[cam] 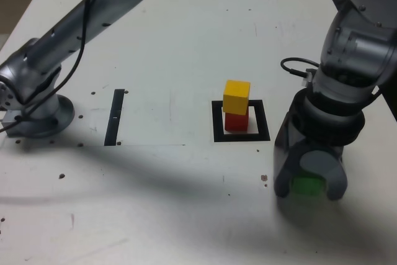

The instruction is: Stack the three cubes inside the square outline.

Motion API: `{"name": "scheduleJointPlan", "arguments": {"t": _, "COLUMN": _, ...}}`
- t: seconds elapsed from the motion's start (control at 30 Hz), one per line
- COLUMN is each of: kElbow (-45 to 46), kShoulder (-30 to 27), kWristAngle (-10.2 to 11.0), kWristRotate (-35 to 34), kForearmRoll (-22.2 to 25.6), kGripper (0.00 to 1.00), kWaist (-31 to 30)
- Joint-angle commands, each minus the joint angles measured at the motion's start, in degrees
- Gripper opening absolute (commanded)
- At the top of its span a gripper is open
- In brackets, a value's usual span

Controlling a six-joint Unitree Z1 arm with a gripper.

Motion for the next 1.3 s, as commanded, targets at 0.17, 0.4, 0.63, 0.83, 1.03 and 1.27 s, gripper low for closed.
{"name": "scheduleJointPlan", "arguments": {"t": 0.17, "kElbow": 0.4, "kShoulder": -0.6, "kWristAngle": 0.7, "kWristRotate": 0.1, "kForearmRoll": 0.4, "kGripper": 0.26, "kWaist": 0.1}}
{"name": "scheduleJointPlan", "arguments": {"t": 0.4, "kElbow": 3.1, "kShoulder": -6.4, "kWristAngle": 3.6, "kWristRotate": 0.6, "kForearmRoll": 1.4, "kGripper": 0.26, "kWaist": 0.1}}
{"name": "scheduleJointPlan", "arguments": {"t": 0.63, "kElbow": 8.4, "kShoulder": -16.0, "kWristAngle": 7.6, "kWristRotate": 1.2, "kForearmRoll": 2.9, "kGripper": 0.26, "kWaist": 0.2}}
{"name": "scheduleJointPlan", "arguments": {"t": 0.83, "kElbow": 14.4, "kShoulder": -23.2, "kWristAngle": 8.8, "kWristRotate": 2.3, "kForearmRoll": 3.8, "kGripper": 0.26, "kWaist": 2.4}}
{"name": "scheduleJointPlan", "arguments": {"t": 1.03, "kElbow": 20.5, "kShoulder": -28.2, "kWristAngle": 7.8, "kWristRotate": 6.5, "kForearmRoll": 4.1, "kGripper": 0.26, "kWaist": 6.8}}
{"name": "scheduleJointPlan", "arguments": {"t": 1.27, "kElbow": 23.1, "kShoulder": -29.9, "kWristAngle": 7.3, "kWristRotate": 11.2, "kForearmRoll": 3.9, "kGripper": 0.26, "kWaist": 9.9}}
